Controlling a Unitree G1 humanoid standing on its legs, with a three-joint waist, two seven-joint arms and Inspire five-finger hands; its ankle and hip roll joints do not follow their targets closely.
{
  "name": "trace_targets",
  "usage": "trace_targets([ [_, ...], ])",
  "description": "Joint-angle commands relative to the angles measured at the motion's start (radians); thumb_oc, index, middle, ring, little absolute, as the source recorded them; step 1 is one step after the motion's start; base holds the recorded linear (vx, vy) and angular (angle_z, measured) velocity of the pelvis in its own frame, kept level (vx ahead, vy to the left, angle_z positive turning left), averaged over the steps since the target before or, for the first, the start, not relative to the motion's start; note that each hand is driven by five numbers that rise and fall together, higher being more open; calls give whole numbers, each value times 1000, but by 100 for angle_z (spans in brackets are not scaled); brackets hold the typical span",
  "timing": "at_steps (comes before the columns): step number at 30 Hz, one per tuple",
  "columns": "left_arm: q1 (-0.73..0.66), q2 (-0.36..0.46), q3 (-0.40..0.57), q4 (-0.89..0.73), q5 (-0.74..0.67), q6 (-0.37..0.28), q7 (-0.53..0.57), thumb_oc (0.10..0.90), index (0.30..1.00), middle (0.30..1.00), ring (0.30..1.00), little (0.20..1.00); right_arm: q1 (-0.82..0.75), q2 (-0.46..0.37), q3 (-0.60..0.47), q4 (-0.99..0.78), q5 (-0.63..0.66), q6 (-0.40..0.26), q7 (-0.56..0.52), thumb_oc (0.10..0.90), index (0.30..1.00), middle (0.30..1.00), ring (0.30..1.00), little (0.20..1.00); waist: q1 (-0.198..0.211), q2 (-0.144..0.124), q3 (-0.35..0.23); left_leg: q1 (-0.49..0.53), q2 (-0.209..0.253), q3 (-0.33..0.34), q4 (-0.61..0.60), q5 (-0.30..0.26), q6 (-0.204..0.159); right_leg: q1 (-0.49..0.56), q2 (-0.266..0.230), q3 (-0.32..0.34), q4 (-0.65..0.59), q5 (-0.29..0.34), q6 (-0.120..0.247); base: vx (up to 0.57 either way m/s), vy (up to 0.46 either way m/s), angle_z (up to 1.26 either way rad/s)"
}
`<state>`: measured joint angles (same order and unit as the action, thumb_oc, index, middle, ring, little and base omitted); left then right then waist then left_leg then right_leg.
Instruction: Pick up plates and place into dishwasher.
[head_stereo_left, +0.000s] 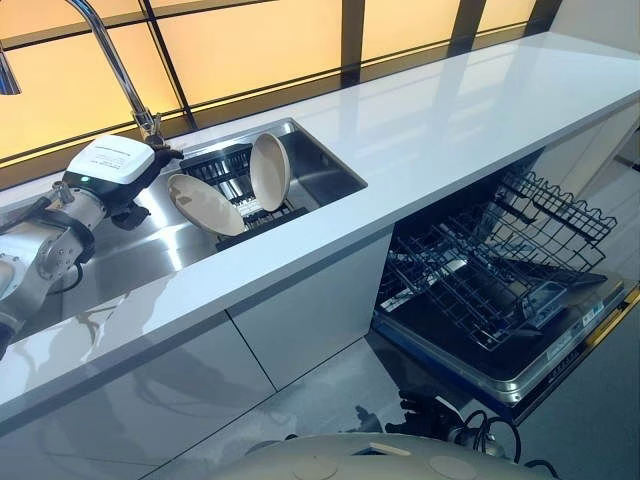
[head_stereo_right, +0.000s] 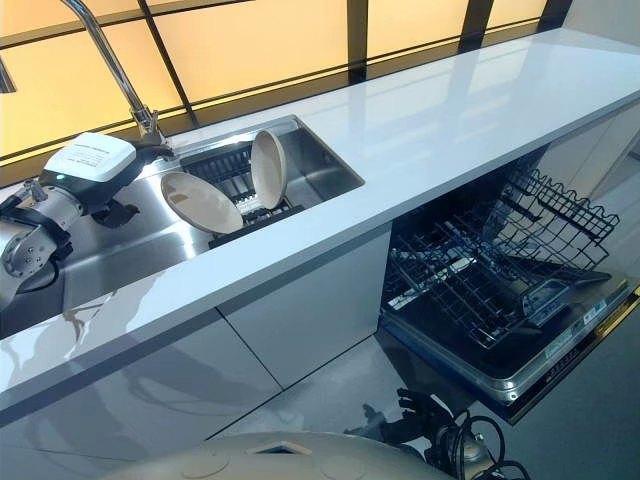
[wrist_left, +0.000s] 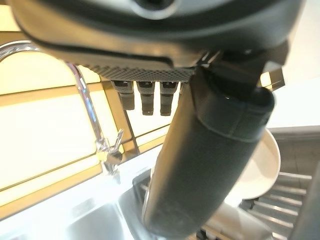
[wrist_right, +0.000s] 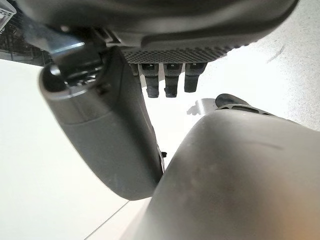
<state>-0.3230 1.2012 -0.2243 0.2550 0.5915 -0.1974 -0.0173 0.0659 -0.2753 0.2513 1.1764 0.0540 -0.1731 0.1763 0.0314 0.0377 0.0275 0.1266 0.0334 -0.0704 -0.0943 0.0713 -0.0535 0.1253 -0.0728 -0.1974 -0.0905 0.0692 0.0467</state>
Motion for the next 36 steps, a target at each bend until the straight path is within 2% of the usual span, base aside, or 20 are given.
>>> trace_targets([
  [1, -209, 103, 41, 62, -22, 42, 45, 800, 900, 900, 900, 900, -43, -59, 30, 6, -13, -26, 10, 800, 900, 900, 900, 900, -19, 32, 0, 7, -87, 129, 12, -127, 61, -10, 37, 50, 38, -98, 38, 0, 0, 0],
  [9, -208, 56, -2, 91, 132, 17, 80, 800, 900, 900, 900, 900, -43, -53, 24, 10, -8, -25, 7, 800, 900, 900, 900, 900, -36, 33, 4, 11, -88, 142, 13, -132, 66, -15, 41, 74, 39, -95, 38, 16, 6, -7],
  [20, -272, 39, -116, 73, 301, 13, -72, 800, 900, 900, 900, 900, -48, -58, 14, 19, 1, -22, 9, 800, 900, 900, 900, 900, -61, 37, 13, 15, -92, 159, 16, -138, 73, -22, 43, 93, 46, -91, 43, 7, 5, -6],
  [31, -362, 14, -217, 92, 367, 10, -130, 800, 900, 900, 900, 900, -54, -58, 19, 22, 12, -23, 9, 800, 900, 900, 900, 900, -78, 37, 17, 16, -95, 163, 17, -142, 78, -30, 47, 111, 54, -90, 44, 8, 2, -4],
  [36, -375, -30, -252, 114, 440, 57, -187, 800, 900, 900, 900, 900, -63, -55, 22, 22, 18, -17, 4, 800, 900, 900, 900, 900, -89, 37, 20, 18, -97, 165, 18, -145, 82, -35, 50, 123, 62, -92, 45, 19, -2, -4],
])
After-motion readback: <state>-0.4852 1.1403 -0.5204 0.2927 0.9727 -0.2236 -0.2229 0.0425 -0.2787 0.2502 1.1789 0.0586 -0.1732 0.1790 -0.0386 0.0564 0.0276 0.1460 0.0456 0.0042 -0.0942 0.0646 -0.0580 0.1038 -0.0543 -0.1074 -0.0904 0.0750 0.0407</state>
